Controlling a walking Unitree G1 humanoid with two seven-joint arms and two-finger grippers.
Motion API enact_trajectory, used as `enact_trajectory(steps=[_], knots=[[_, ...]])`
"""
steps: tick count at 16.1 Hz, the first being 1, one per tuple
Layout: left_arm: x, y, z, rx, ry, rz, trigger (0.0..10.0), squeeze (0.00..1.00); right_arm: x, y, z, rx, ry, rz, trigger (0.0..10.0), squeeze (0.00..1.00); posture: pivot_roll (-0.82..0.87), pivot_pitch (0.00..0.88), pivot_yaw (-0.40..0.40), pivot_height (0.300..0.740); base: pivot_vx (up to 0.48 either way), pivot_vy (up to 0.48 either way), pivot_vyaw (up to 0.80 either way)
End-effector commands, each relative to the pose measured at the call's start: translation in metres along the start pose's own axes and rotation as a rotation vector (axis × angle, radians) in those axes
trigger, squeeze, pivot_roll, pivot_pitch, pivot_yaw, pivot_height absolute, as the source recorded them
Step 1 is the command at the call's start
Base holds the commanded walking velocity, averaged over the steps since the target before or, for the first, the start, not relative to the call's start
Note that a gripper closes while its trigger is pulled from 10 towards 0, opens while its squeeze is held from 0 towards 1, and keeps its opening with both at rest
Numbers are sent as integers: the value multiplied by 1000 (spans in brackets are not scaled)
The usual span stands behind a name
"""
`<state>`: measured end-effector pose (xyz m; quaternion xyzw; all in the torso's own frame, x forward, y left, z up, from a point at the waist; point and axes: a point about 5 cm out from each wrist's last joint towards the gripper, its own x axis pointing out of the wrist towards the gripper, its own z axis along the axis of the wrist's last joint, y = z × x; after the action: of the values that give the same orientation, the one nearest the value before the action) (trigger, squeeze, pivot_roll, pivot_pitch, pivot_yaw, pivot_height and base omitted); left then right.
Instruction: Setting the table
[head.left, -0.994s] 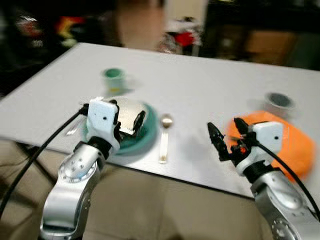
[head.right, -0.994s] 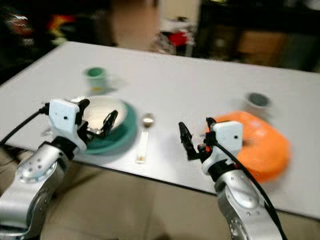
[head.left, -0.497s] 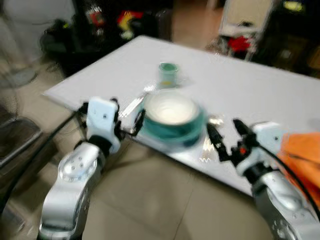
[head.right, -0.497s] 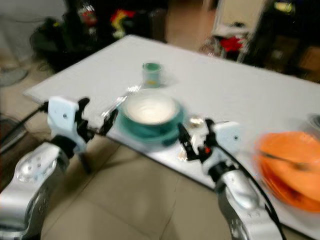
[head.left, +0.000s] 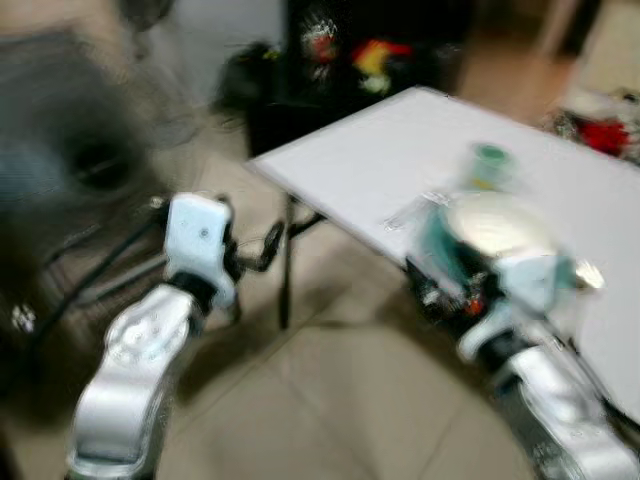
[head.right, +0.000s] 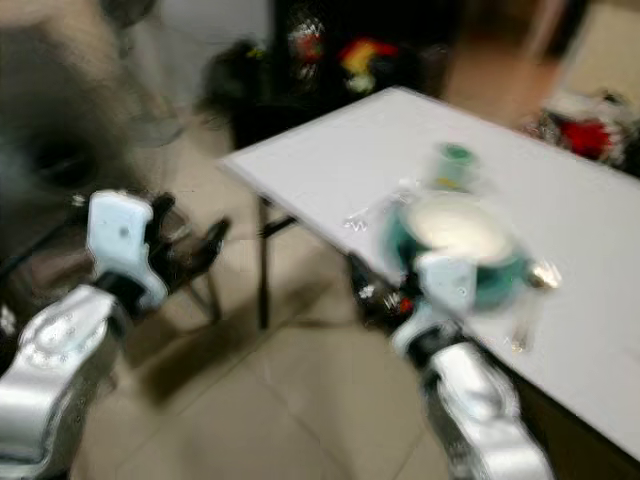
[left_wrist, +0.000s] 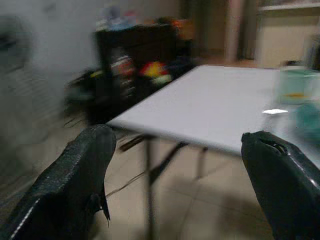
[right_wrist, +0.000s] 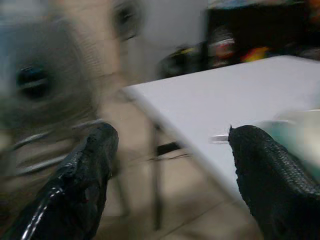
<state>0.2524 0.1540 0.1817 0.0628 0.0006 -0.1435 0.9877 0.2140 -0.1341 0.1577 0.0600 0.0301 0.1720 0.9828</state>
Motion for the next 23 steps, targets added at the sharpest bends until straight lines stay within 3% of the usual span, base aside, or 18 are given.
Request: enact_trajectory(steps=[1,11,13,16,23], knots=[[2,-4,4,-2,-15,-11,10000,361,-2,-5,5,-17,-18,-19,10000,0,-117,0,-26,740,0,319,800],[4,-7,7,3,-24,-34,10000,365,-5,-9,2,-7,-22,-34,10000,0,-119,0,-21,740,0,317,800],[5,-6,9,7,-28,-35,10000,365,-7,-13,3,79,-54,-74,10000,0,-118,0,-21,740,0,319,0],[5,-4,9,10,-27,-33,10000,361,-7,-13,5,42,-57,-67,10000,0,-119,0,-20,740,0,319,0],[6,1,10,20,-23,-31,10000,369,-9,-12,3,74,-62,-88,10000,0,-118,0,-19,740,0,317,-229]])
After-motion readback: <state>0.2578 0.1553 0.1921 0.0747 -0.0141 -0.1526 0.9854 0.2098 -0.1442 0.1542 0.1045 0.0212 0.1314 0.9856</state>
